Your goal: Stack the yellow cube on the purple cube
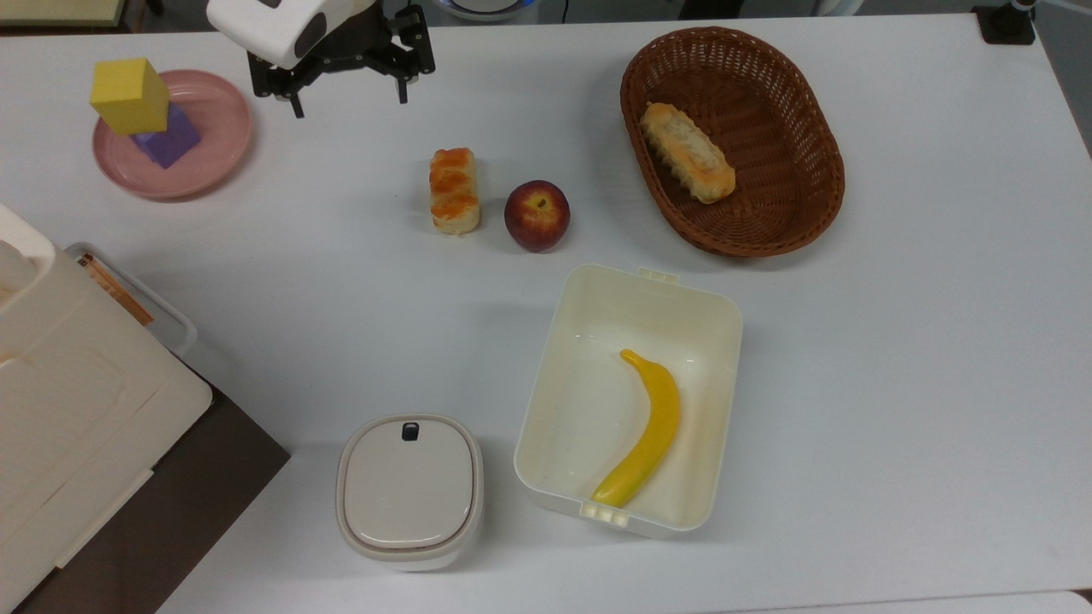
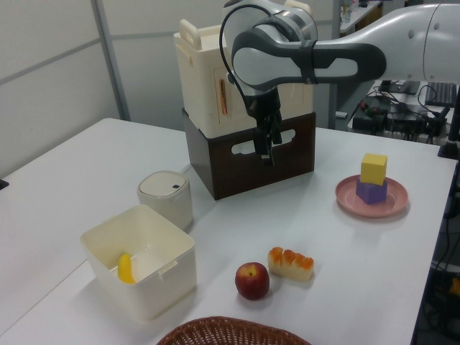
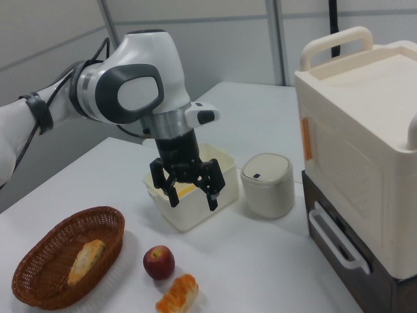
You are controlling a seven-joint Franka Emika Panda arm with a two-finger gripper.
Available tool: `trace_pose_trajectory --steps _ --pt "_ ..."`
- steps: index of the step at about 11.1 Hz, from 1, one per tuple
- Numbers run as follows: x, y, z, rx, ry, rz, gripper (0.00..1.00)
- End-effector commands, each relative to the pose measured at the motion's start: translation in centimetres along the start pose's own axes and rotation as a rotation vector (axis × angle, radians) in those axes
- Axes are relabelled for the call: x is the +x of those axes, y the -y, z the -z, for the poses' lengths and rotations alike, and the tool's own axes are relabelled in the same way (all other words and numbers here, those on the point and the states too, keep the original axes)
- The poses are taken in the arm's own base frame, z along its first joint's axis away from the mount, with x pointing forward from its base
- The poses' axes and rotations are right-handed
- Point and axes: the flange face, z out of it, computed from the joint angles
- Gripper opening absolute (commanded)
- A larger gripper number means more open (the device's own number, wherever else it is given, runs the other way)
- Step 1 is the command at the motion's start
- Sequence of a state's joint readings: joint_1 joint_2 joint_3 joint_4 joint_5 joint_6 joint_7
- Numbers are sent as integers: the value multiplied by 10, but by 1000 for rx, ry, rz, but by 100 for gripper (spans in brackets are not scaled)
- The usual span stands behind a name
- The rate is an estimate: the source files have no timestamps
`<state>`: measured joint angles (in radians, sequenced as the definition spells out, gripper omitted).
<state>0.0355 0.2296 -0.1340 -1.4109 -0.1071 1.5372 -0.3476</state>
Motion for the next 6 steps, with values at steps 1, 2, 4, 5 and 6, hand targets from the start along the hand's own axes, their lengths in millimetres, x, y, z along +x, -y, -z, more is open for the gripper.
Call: trace_pose_trajectory --steps 1,2,4,5,6 --pt "7 -1 5 -10 -74 -95 100" --pt "11 -1 7 -1 -112 -153 100" --pt "13 0 5 10 -123 -180 100" --pt "13 0 4 12 -122 -178 100" --pt "13 2 4 16 -118 -171 100"
